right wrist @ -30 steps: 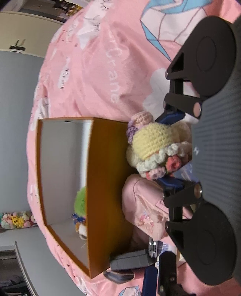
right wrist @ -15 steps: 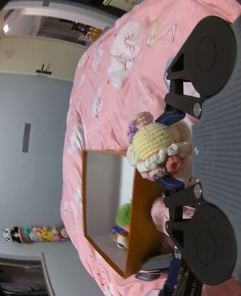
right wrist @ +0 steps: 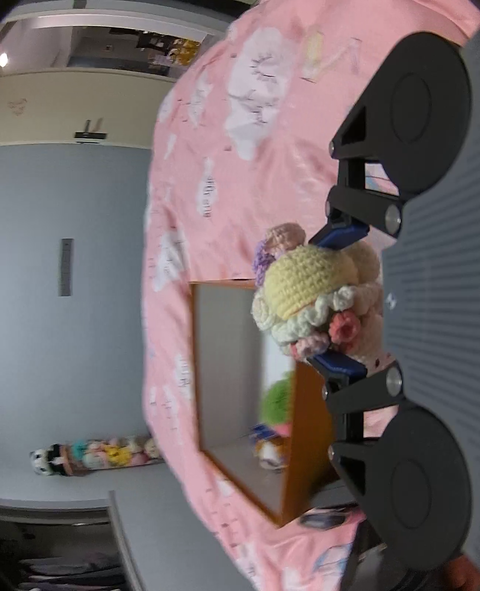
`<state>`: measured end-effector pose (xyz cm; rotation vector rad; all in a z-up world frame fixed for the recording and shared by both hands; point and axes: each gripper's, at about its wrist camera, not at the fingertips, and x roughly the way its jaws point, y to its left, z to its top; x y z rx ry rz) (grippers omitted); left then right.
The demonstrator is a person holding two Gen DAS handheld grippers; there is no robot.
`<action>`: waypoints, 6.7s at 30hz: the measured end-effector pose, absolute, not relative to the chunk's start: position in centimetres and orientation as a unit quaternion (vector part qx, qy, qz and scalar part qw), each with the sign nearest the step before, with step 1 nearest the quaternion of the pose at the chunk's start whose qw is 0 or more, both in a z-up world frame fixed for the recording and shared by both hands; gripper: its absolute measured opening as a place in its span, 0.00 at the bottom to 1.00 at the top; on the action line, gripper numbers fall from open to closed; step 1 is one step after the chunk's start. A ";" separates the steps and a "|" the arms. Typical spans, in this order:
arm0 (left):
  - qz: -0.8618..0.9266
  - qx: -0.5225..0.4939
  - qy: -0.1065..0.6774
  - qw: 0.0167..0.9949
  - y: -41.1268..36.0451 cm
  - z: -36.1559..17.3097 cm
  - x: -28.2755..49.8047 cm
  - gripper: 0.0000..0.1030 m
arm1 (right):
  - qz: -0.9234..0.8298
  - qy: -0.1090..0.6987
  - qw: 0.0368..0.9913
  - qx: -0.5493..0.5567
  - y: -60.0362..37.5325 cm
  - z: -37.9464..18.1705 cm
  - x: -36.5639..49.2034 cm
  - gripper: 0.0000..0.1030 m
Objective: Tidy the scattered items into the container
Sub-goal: 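Grasp the pink fabric bag with the left gripper while the right gripper holds the doll, then lift the bag with the left gripper while the right gripper carries the doll over the box, then lower the bag and doll into the box and open both grippers, then grasp the pink card holder with the left gripper while the right gripper grasps the black case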
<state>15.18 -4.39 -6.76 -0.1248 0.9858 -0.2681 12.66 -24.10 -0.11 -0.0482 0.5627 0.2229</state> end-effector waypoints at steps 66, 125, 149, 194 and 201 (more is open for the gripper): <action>-0.059 -0.071 0.230 0.969 -3.2 3.7 14.5 0.19 | 0.120 0.154 0.980 -0.038 -22.0 4.8 14.8 0.60; -0.013 -0.006 0.344 0.939 -2.9 -3.9 19.7 0.35 | 0.164 0.285 0.942 -0.069 -18.0 -3.6 21.7 0.62; 0.003 -0.064 0.334 0.940 -1.8 -2.8 18.1 0.61 | 0.148 0.281 0.945 -0.080 -17.6 -3.0 20.8 0.63; -0.035 -0.052 0.400 0.914 0.3 -0.6 9.8 0.64 | 0.163 0.322 0.932 -0.027 -19.2 -0.3 11.0 0.70; -0.047 -0.036 0.436 0.898 0.6 -2.0 9.0 0.62 | 0.174 0.386 0.905 -0.033 -19.1 -2.9 10.8 0.64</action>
